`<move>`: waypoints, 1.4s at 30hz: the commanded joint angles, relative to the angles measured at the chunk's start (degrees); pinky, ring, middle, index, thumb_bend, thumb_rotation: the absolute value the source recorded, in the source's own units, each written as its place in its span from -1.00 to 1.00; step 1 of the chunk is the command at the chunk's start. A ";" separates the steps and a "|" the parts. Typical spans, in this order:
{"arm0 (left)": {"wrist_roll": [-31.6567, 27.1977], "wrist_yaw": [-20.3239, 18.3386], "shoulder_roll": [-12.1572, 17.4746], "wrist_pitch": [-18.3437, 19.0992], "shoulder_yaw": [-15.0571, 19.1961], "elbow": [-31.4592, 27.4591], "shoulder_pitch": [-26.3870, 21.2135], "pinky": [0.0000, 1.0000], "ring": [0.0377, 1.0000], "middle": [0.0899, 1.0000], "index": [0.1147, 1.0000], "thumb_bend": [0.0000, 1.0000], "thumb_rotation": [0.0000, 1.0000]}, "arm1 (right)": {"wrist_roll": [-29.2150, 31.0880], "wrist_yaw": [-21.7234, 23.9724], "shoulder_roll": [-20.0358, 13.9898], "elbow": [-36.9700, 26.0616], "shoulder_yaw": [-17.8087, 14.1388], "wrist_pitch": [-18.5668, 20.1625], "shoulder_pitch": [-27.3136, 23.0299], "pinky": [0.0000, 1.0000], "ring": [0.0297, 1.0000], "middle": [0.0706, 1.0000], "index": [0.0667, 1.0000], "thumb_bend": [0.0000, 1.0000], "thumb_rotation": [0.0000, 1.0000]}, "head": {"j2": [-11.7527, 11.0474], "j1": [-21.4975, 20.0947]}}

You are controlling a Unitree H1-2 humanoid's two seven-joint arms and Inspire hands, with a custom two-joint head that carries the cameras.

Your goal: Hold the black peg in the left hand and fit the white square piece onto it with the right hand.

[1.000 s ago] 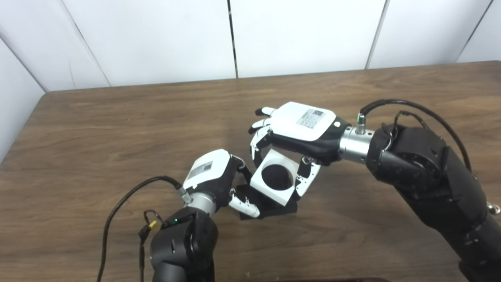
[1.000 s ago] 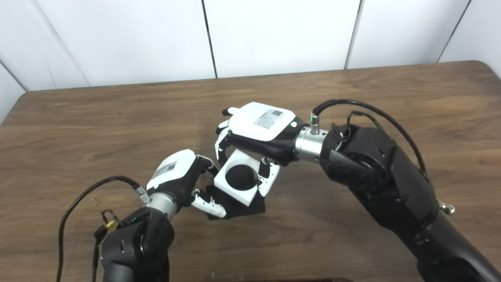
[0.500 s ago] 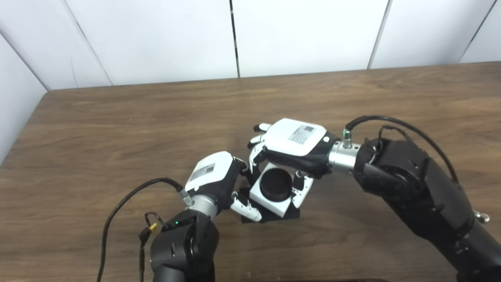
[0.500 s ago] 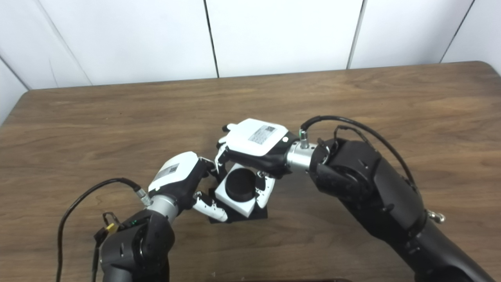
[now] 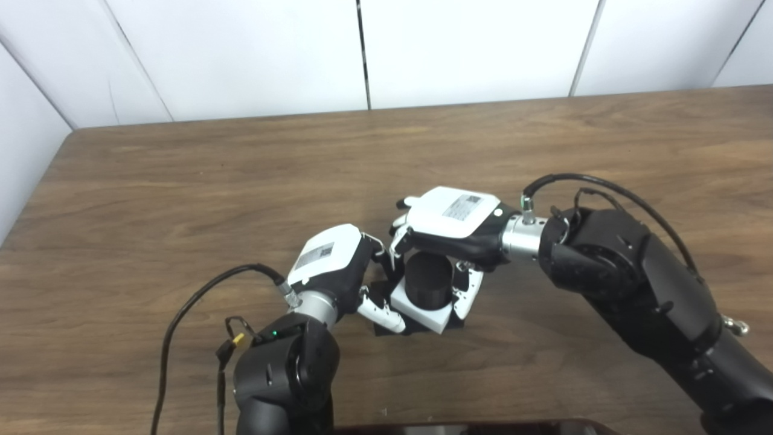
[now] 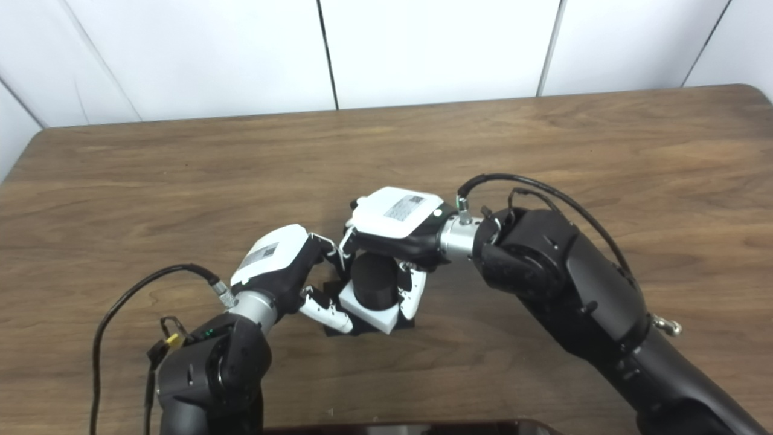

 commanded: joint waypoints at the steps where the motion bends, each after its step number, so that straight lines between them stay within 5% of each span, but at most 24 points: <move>1: 1.92 -2.08 -1.23 -0.69 -0.01 1.62 0.54 0.41 0.59 0.52 -0.16 0.04 -0.89 | 1.57 1.14 -0.77 -0.79 -0.17 -0.75 -1.49 1.00 0.75 0.46 0.20 0.71 -0.47 | 0.05 0.13; 2: 2.13 -2.40 -1.19 -0.74 -0.04 1.63 0.43 0.41 0.59 0.53 -0.16 0.04 -0.89 | 1.68 1.34 -0.95 -0.67 -0.17 -0.83 -1.52 1.00 0.75 0.48 0.27 0.89 -0.31 | 0.03 0.17; 5: 2.65 -3.31 -1.05 -0.95 -0.11 1.68 0.19 0.40 0.58 0.52 -0.16 0.04 -0.88 | 1.98 1.84 -1.28 -0.53 -0.24 -0.76 -1.59 1.00 0.77 0.50 0.33 0.99 -0.04 | -0.05 0.18; 11: 2.72 -2.31 -1.96 0.14 1.32 0.62 0.15 0.26 0.41 0.29 -0.16 0.05 -0.88 | 2.29 0.89 -1.63 -0.48 -1.11 -0.80 -1.37 1.00 0.76 0.52 0.39 1.00 0.21 | -0.05 0.30; 13: 3.10 -3.23 -1.79 -0.03 1.71 0.20 -0.53 0.27 0.43 0.36 -0.15 0.05 -0.87 | 2.00 0.38 -1.68 -0.36 -1.37 -0.99 -1.29 1.00 0.75 0.53 0.41 1.00 0.24 | -0.10 0.38; 14: 3.22 -3.23 -1.41 -0.50 1.61 0.09 -0.82 0.26 0.44 0.43 0.07 0.65 -0.75 | 1.90 0.34 -1.72 -0.36 -1.45 -0.97 -1.32 1.00 0.75 0.54 0.42 1.00 0.25 | -0.10 0.38; 17: 2.79 -3.34 -1.17 -1.05 1.66 -0.54 -1.29 0.32 0.51 0.52 0.28 0.96 -0.61 | 1.86 0.09 -1.81 -0.21 -1.77 -1.23 -1.35 1.00 0.76 0.54 0.42 1.00 0.23 | -0.10 0.38; 30: 1.11 -5.97 -1.31 -4.04 2.90 -4.59 -1.43 0.59 0.76 0.75 0.82 1.00 -0.12 | 1.36 -1.13 -1.17 -0.18 -3.00 -0.72 -1.25 1.00 0.75 0.53 0.41 1.00 0.11 | -1.40 0.79; 33: 0.16 -6.34 -1.19 -4.72 3.53 -6.08 -1.81 0.65 0.80 0.78 0.86 1.00 0.09 | 2.12 -0.74 -0.73 -0.39 -4.33 0.88 -2.11 1.00 0.75 0.54 0.51 1.00 0.07 | -1.50 0.70; 37: 0.53 -8.62 -1.78 -5.20 4.81 -7.43 -3.01 0.70 0.83 0.80 0.86 1.00 0.13 | 3.85 0.23 -0.15 -0.97 -6.57 3.46 -3.67 1.00 0.77 0.57 0.58 1.00 0.00 | -1.83 0.64; 42: -0.28 -10.40 -2.01 -5.36 6.22 -8.88 -4.47 0.63 0.82 0.80 0.87 1.00 0.14 | 14.24 0.98 1.28 1.08 -12.50 11.08 -5.96 1.00 0.82 0.65 0.67 1.00 0.00 | -2.09 0.82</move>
